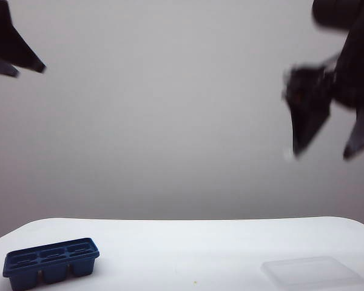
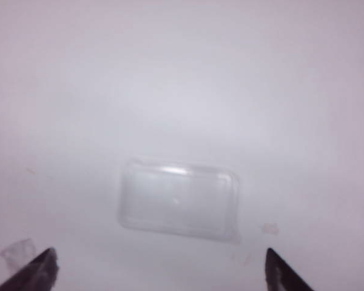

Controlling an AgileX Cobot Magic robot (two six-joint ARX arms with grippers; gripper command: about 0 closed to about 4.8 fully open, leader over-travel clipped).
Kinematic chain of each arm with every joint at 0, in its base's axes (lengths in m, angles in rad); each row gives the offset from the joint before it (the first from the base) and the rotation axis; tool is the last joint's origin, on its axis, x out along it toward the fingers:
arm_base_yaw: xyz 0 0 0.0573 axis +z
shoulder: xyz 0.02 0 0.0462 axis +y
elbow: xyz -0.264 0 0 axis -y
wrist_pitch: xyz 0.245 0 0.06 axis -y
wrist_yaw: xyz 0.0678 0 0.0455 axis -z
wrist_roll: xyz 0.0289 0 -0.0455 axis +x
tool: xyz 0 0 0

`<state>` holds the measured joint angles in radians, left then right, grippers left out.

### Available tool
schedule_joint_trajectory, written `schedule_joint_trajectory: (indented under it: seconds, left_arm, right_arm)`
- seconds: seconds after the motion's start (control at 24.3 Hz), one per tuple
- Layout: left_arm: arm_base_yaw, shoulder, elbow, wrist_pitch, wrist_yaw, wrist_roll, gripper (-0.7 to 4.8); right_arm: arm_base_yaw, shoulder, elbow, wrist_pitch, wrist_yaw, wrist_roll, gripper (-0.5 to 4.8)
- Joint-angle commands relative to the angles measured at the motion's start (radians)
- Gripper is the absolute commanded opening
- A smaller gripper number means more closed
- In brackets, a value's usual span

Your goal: Pick up the ice cube tray, remove its lid, and then place both the tray and the lid back on the table.

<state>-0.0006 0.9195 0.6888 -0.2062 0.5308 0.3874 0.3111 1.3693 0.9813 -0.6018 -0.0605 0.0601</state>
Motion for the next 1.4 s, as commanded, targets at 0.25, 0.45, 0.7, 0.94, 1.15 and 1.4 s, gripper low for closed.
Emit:
schedule_joint_trajectory:
  seconds: [0.25,0.45,0.7,0.94,1.15,1.4]
  left_arm:
    - [0.000,-0.341,-0.001,-0.171,-0.089,-0.068,4.79]
    - [0.001,-0.542,-0.114,-0.169,-0.132,-0.104,4.24]
    - [0.000,-0.926,-0.289,0.028,-0.259,-0.375,3.70]
    - [-0.001,-0.919,-0.392,0.025,-0.268,-0.386,3.66]
    - [0.000,-0.919,-0.517,0.043,-0.297,-0.381,3.25]
    - [0.001,-0.919,-0.624,0.061,-0.312,-0.376,2.67]
  right_arm:
    - [0.001,-0.395,-0.109,0.141,-0.008,0.134,0.76]
    - [0.001,-0.668,-0.296,0.324,0.075,0.126,0.32]
    - [0.002,-1.001,-0.596,0.509,0.138,0.124,-0.06]
    - [0.001,-1.327,-0.816,0.539,0.220,0.184,-0.05]
    - [0.002,-1.358,-0.861,0.454,0.243,0.138,-0.06]
    - [0.001,-1.369,-0.980,0.447,0.253,0.152,-0.05]
